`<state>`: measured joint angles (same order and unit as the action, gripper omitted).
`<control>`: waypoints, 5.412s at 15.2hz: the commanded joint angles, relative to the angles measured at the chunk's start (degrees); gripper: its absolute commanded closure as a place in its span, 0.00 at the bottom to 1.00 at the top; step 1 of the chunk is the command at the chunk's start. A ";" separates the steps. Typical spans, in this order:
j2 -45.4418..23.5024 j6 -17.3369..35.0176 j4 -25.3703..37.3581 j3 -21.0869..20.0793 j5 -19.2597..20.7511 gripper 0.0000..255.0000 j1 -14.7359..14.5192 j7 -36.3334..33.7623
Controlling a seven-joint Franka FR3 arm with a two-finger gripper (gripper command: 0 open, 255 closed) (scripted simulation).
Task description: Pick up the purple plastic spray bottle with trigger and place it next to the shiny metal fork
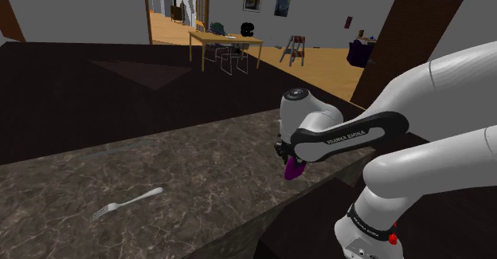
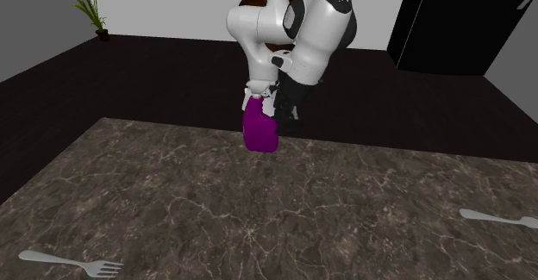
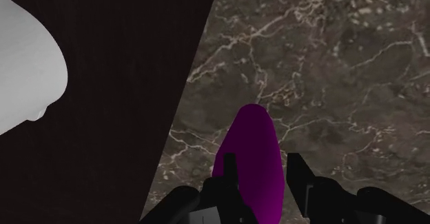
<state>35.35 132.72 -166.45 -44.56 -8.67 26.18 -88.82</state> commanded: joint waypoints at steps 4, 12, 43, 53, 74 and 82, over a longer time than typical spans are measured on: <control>1.64 -2.23 0.53 1.17 -0.18 1.00 -0.72 0.83; 7.27 -10.66 3.53 5.20 -0.02 1.00 -2.53 3.55; 14.76 -36.12 22.39 14.92 5.02 1.00 -1.65 10.10; 13.76 -42.89 30.39 16.71 6.70 1.00 -0.49 11.64; -3.94 -38.13 42.92 -1.43 4.46 1.00 5.06 -3.60; -23.56 -33.00 51.70 -21.66 13.70 1.00 14.87 -20.13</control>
<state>15.17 98.85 -115.75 -62.95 2.80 39.36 -105.99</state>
